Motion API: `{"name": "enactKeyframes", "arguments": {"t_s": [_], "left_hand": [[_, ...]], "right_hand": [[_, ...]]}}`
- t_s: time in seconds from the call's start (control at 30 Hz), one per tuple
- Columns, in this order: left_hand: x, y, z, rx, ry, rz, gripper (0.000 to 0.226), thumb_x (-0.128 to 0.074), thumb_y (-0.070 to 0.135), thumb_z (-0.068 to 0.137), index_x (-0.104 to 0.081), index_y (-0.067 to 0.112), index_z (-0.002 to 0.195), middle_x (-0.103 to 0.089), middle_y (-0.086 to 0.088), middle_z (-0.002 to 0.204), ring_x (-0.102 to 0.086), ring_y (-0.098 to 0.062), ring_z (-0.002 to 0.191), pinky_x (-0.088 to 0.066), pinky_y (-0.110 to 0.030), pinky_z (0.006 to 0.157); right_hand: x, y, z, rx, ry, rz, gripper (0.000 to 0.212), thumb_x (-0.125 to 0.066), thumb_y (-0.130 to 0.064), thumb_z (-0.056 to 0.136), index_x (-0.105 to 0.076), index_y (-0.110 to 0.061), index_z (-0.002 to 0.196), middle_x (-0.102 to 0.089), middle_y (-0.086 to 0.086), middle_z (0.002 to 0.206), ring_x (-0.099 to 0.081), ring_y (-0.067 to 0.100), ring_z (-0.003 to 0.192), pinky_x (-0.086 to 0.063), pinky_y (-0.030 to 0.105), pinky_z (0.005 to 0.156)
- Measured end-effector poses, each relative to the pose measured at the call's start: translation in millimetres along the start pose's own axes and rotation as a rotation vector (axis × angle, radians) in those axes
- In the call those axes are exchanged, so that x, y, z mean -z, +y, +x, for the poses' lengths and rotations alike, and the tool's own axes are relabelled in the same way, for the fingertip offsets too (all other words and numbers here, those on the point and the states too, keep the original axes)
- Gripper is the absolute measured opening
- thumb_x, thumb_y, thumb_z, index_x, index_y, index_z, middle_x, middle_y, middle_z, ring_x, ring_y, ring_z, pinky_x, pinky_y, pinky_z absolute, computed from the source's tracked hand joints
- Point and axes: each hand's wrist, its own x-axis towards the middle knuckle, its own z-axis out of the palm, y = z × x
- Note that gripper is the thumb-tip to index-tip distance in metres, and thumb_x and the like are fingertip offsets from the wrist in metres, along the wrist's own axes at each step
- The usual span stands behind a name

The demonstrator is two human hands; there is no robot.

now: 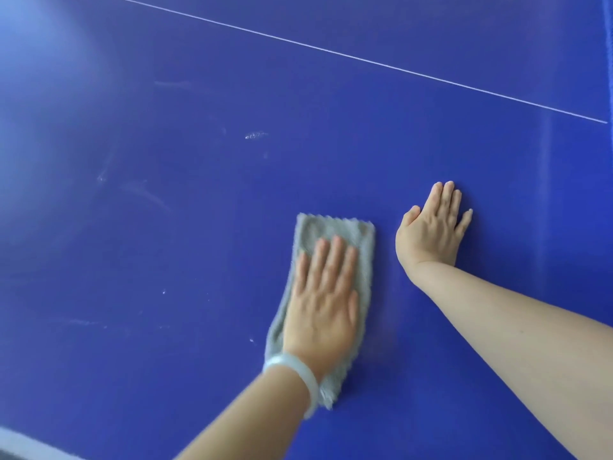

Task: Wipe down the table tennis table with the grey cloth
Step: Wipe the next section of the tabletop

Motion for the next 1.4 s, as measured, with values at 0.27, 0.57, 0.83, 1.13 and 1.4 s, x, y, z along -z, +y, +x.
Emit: {"name": "enactKeyframes", "arguments": {"t_s": [0.27, 0.57, 0.83, 1.13, 1.4], "left_hand": [[5.0, -17.7, -10.3, -0.123, -0.089, 0.016, 0.058, -0.020, 0.035, 0.103, -0.005, 0.028, 0.159, 0.001, 0.006, 0.167, 0.007, -0.013, 0.153, -0.001, -0.043, 0.124], [2.5, -15.3, -11.5, -0.114, -0.091, 0.039, 0.058, -0.017, 0.037, 0.103, -0.006, 0.030, 0.159, 0.001, 0.008, 0.166, 0.010, -0.012, 0.152, 0.003, -0.041, 0.124], [2.9, -7.1, -18.6, -0.041, -0.086, 0.036, 0.059, -0.013, 0.035, 0.102, 0.000, 0.028, 0.159, 0.007, 0.006, 0.166, 0.016, -0.013, 0.151, 0.009, -0.041, 0.123], [24.0, -85.5, -110.0, -0.231, -0.091, 0.118, 0.059, -0.021, 0.037, 0.101, -0.012, 0.028, 0.159, -0.007, 0.005, 0.166, 0.001, -0.016, 0.153, 0.000, -0.042, 0.124], [7.4, -43.2, -127.1, 0.323, 0.090, 0.045, 0.063, -0.025, 0.031, 0.100, -0.007, 0.019, 0.159, -0.002, -0.004, 0.167, 0.006, -0.023, 0.153, 0.005, -0.046, 0.123]], "right_hand": [[3.9, -0.1, -3.7, 0.048, -0.025, -0.024, 0.061, -0.028, -0.027, 0.104, -0.009, -0.006, 0.158, -0.003, 0.010, 0.167, 0.000, 0.023, 0.154, 0.004, 0.050, 0.123], [14.2, 25.6, -157.8, 0.296, -0.081, 0.122, 0.058, -0.038, -0.017, 0.103, -0.020, -0.003, 0.156, -0.012, 0.011, 0.164, -0.012, 0.025, 0.153, -0.007, 0.047, 0.125], [-3.8, 36.1, -198.4, 0.266, -0.018, -0.046, 0.058, -0.040, -0.020, 0.102, -0.024, -0.002, 0.155, -0.021, 0.013, 0.163, -0.021, 0.025, 0.151, -0.016, 0.049, 0.123], [-0.6, 38.2, -198.6, 0.280, -0.058, -0.072, 0.061, -0.034, -0.029, 0.104, -0.017, -0.005, 0.157, -0.013, 0.010, 0.165, -0.011, 0.024, 0.153, -0.008, 0.047, 0.125], [-3.5, 37.1, -198.8, 0.270, -0.034, -0.083, 0.063, -0.030, -0.033, 0.103, -0.014, -0.006, 0.158, -0.010, 0.008, 0.166, -0.007, 0.022, 0.154, -0.003, 0.044, 0.125]]}}
